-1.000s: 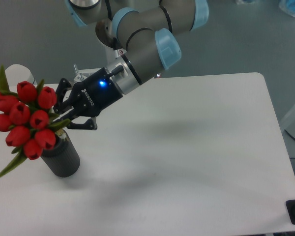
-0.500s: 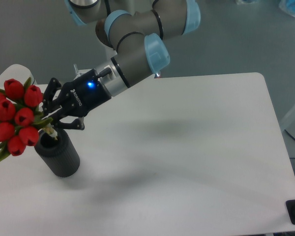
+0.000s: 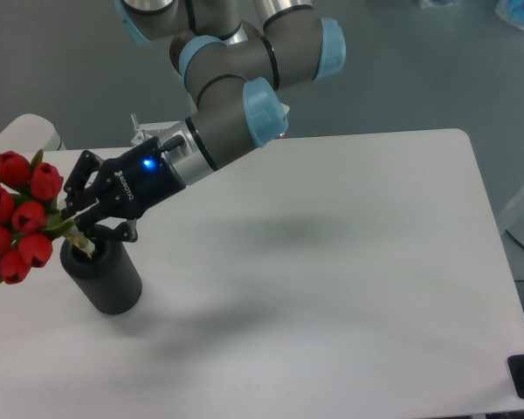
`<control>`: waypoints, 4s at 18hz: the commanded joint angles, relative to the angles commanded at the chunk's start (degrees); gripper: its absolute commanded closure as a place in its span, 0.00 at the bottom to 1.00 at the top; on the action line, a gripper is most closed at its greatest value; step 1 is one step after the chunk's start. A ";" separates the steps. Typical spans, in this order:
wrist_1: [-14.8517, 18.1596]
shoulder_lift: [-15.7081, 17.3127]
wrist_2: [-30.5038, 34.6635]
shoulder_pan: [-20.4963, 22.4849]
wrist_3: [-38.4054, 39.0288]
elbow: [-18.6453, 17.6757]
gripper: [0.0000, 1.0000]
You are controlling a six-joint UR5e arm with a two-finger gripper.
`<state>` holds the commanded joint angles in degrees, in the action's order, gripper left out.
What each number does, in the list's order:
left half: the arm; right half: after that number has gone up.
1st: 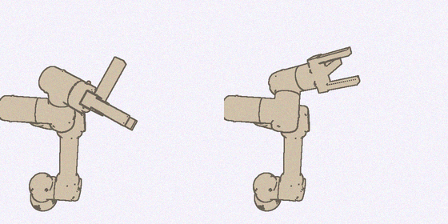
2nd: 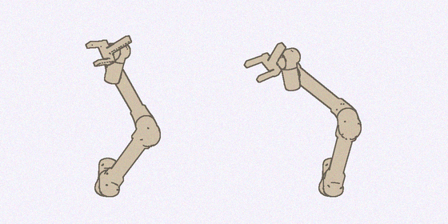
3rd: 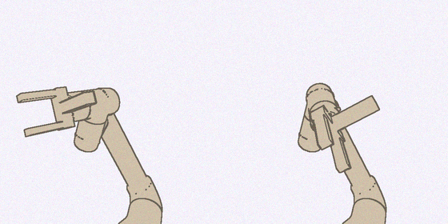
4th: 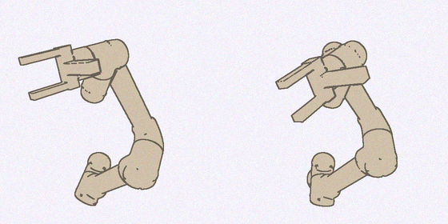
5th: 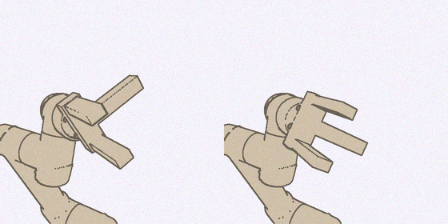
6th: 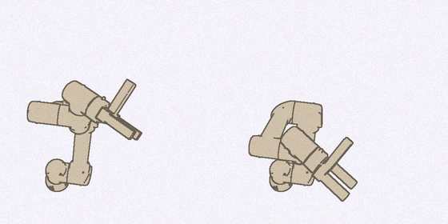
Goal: Insert the flowers into the vase
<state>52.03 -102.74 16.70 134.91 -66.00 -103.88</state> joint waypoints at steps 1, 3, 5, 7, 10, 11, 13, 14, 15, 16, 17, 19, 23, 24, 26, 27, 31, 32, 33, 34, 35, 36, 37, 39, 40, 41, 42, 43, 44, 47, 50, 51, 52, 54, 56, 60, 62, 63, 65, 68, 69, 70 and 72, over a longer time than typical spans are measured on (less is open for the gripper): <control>-0.09 -0.09 0.00 0.00 -0.96 -0.61 0.95; -0.17 -0.09 0.00 0.09 -3.77 -2.28 0.95; -0.18 0.00 0.00 0.17 -8.07 -4.39 0.93; -0.18 0.00 0.00 0.18 -10.72 -6.06 0.92; -0.18 -0.26 0.00 0.26 -11.52 -6.51 0.89; -0.18 -0.61 0.09 0.26 -11.52 -6.51 0.88; -0.26 -1.23 0.26 0.26 -11.78 -6.60 0.84; -0.26 -1.67 0.35 0.26 -12.22 -6.77 0.83; -0.26 -1.93 0.35 0.18 -12.75 -7.12 0.81; -0.26 -2.19 0.35 0.18 -13.45 -7.47 0.80; -0.26 -2.55 0.35 0.18 -14.24 -7.82 0.80; -0.26 -2.72 0.35 0.26 -15.21 -8.35 0.79; -0.26 -3.60 0.44 0.35 -15.21 -8.53 0.76; -0.26 -3.86 0.44 0.35 -15.21 -8.53 0.75; -0.26 -4.22 0.44 0.53 -15.39 -8.44 0.61; -0.26 -4.22 0.44 0.70 -15.56 -8.44 0.56; -0.18 -4.31 0.44 1.58 -15.56 -8.62 0.24; -0.18 -4.31 0.53 1.84 -15.56 -8.53 0.16; -0.26 -4.31 0.53 2.11 -15.56 -8.53 0.13; -0.26 -4.48 0.53 2.37 -15.65 -8.53 0.10; -0.35 -4.66 0.53 2.55 -15.65 -8.53 0.08; -0.35 -4.66 0.53 2.81 -15.65 -8.53 0.04; -0.35 -4.66 0.53 3.42 -15.56 -8.62 0.00; -0.44 -4.66 0.53 4.56 -15.56 -8.53 0.00; -0.44 -4.66 0.53 5.35 -15.56 -8.62 0.00; -0.44 -4.57 0.53 6.06 -15.56 -8.62 0.00; -0.44 -4.48 0.44 6.85 -15.48 -8.62 0.00; -0.44 -4.40 0.44 7.73 -15.48 -8.62 0.00; -0.44 -4.31 0.44 8.52 -15.21 -8.62 0.00; -0.35 -4.48 0.61 11.06 -14.86 -7.22 0.00; -0.18 -5.36 1.14 14.40 -14.86 -5.20 0.00; -0.09 -5.88 1.75 15.20 -14.86 -4.23 0.00; -0.09 -6.58 2.37 15.81 -14.86 -3.18 0.00; -0.09 -7.82 5.26 16.69 -14.86 -0.98 0.00; 0.00 -8.52 9.82 16.96 -14.86 1.39 0.00; 0.44 -9.05 18.61 17.40 -14.42 4.73 0.00; 0.44 -9.58 25.27 17.05 -13.46 6.05 0.00; 0.61 -9.58 28.01 16.88 -13.45 6.84 0.00; 0.70 -9.58 33.72 16.26 -13.11 7.38 0.00; 1.57 -10.02 39.62 15.38 -12.67 8.87 0.00; 2.71 -10.63 41.99 14.42 -12.49 10.00 0.00; 3.68 -11.42 44.80 13.54 -12.49 11.67 0.00; 5.96 -12.83 50.95 11.52 -12.49 14.75 0.00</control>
<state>58.00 -115.57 67.65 146.44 -78.49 -89.14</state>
